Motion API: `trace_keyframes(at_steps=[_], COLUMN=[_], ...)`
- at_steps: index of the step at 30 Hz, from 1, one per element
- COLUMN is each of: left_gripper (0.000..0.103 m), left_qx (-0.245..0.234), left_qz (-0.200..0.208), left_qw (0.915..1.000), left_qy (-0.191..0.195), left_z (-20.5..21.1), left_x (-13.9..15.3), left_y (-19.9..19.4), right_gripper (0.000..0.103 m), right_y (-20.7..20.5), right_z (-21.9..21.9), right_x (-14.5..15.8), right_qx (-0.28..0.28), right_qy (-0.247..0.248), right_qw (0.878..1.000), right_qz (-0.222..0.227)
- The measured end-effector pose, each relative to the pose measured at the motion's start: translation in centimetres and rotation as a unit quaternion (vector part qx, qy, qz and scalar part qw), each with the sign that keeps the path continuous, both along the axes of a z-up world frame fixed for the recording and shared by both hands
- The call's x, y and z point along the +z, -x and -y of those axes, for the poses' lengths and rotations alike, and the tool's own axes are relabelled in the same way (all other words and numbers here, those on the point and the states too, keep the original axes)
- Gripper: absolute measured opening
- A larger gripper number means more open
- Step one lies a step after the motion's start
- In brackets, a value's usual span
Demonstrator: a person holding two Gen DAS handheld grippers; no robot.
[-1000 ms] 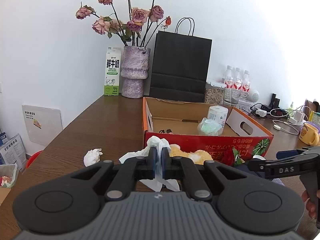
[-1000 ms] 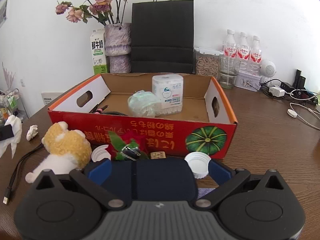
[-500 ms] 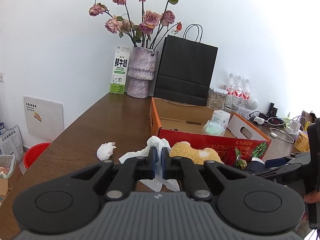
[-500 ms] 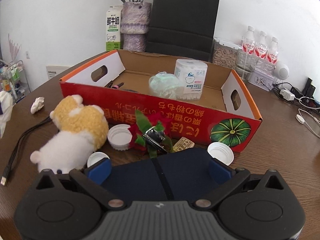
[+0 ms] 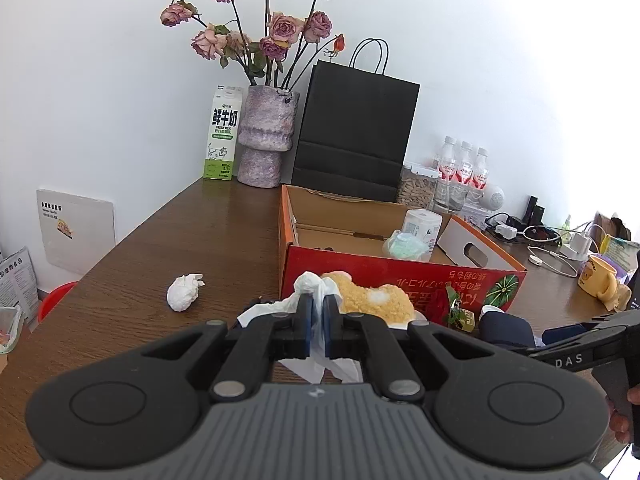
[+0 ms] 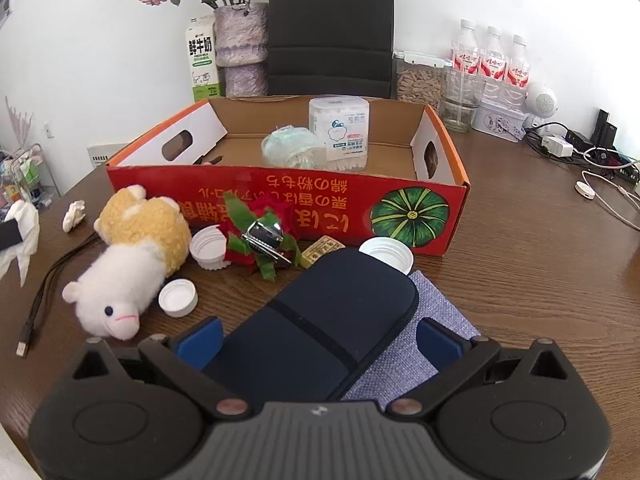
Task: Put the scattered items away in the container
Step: 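Close right tool on the navy glasses case while left tool holds the tissue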
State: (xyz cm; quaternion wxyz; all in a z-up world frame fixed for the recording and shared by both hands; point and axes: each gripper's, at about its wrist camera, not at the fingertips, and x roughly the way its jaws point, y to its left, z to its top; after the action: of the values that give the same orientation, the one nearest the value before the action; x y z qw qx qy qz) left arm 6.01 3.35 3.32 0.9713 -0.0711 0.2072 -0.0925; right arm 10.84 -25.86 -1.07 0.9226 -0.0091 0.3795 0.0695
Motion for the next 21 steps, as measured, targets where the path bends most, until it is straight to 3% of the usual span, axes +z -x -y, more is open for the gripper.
trace_keyframes(at_steps=[7, 11, 21], left_gripper=[0.006, 0.006, 0.006], left_qx=[0.003, 0.007, 0.005], left_qz=[-0.013, -0.021, -0.020], left_qw=[0.9999, 0.9998, 0.9998], left_qy=[-0.002, 0.002, 0.002], left_z=[0.4, 0.0, 0.1], left_x=[-0.4, -0.7, -0.7], left_y=[-0.6, -0.9, -0.4], right_gripper=[0.103, 0.091, 0.076], right_y=[-1.8, -1.6, -0.7], right_z=[-1.3, -1.0, -1.7], right_x=[-1.6, -2.0, -1.4], right_qx=[-0.029, -0.016, -0.005], right_qy=[0.017, -0.005, 0.014], right_qw=[0.999, 0.999, 1.000], right_qz=[-0.025, -0.030, -0.009])
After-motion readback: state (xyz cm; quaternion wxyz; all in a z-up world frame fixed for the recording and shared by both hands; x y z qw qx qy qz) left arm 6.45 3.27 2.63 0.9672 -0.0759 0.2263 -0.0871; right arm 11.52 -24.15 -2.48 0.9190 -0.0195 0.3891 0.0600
